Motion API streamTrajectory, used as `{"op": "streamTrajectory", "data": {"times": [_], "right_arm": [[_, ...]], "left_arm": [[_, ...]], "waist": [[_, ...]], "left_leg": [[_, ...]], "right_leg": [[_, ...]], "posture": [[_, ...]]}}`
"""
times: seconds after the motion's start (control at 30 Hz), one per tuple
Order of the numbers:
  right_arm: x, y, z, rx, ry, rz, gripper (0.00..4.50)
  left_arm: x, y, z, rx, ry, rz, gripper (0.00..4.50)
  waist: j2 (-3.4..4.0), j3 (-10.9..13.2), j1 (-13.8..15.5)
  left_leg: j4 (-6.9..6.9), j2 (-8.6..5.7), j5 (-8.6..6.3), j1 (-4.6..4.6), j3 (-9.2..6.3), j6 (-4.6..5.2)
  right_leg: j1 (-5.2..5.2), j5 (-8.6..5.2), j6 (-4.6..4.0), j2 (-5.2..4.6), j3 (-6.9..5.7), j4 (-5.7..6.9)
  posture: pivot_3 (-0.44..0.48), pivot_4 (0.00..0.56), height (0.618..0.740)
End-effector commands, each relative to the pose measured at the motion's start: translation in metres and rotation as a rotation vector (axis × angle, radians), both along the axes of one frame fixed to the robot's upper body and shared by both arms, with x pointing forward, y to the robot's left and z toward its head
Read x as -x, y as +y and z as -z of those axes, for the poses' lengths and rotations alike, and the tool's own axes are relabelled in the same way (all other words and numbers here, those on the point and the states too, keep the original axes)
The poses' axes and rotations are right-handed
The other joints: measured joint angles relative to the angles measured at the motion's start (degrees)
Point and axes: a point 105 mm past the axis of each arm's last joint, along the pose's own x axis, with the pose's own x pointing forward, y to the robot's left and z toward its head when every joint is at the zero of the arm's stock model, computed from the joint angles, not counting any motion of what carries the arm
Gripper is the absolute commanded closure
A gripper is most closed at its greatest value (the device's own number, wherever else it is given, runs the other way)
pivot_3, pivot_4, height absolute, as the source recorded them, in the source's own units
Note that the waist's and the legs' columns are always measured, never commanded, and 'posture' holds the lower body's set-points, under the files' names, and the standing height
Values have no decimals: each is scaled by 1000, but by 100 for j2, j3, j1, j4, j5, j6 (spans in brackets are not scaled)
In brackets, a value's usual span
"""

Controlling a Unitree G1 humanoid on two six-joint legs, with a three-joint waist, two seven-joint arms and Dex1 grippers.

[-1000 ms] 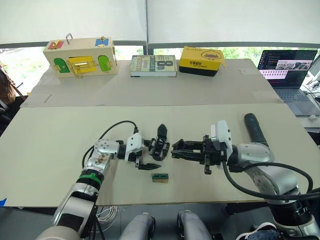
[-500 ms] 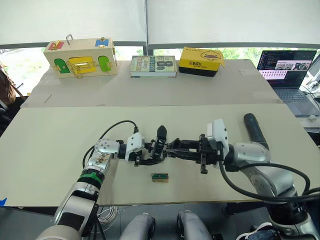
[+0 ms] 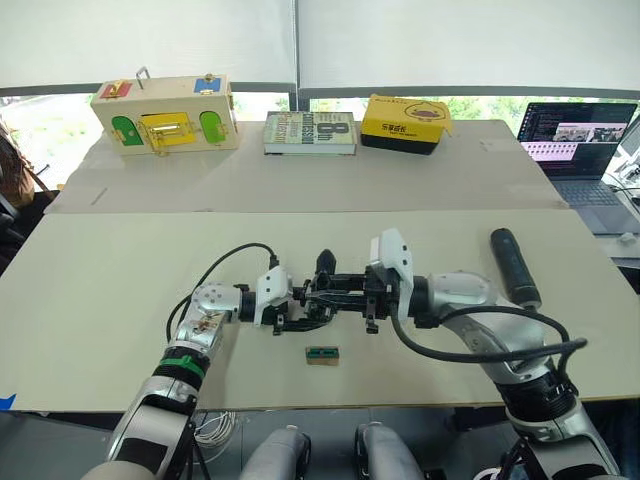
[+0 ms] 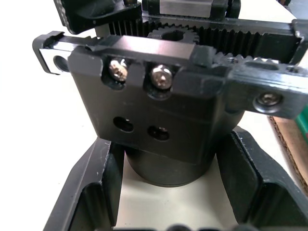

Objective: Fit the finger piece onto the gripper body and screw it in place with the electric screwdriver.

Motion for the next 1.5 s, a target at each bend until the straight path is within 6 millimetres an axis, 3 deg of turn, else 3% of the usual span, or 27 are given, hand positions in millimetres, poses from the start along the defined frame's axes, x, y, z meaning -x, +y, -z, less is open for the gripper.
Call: {"op": "streamTrajectory", "data": {"times": [0.03, 0.73, 1.13, 1.5], "right_arm": [[-3, 5, -4, 6, -47, -8, 4105], [-10, 5, 15, 88, 26, 7, 4105], [4, 4, 26, 120, 105, -27, 4105], [3, 6, 27, 123, 127, -6, 4105]], "left_arm": [[8, -3, 10, -33, 35, 19, 2226], [5, 3, 13, -64, 23, -16, 2226], [5, 4, 16, -65, 34, -33, 2226], [5, 6, 19, -73, 40, -36, 2226]], "waist": [[0, 0, 0], [2, -6, 0], [4, -13, 18], [5, -14, 12]], "left_leg": [[0, 0, 0, 0, 0, 0], [0, 0, 0, 8, 0, -1], [0, -1, -4, 14, 0, 3], [-5, 1, -22, 51, -1, 4]], "right_leg": [[0, 0, 0, 1, 0, 0], [7, 0, 0, 3, 0, 0], [18, 0, 0, -2, -6, -5], [74, -5, 8, -3, -16, -36]], "posture": [[0, 150, 740], [0, 150, 740], [0, 150, 740], [0, 150, 740]]}}
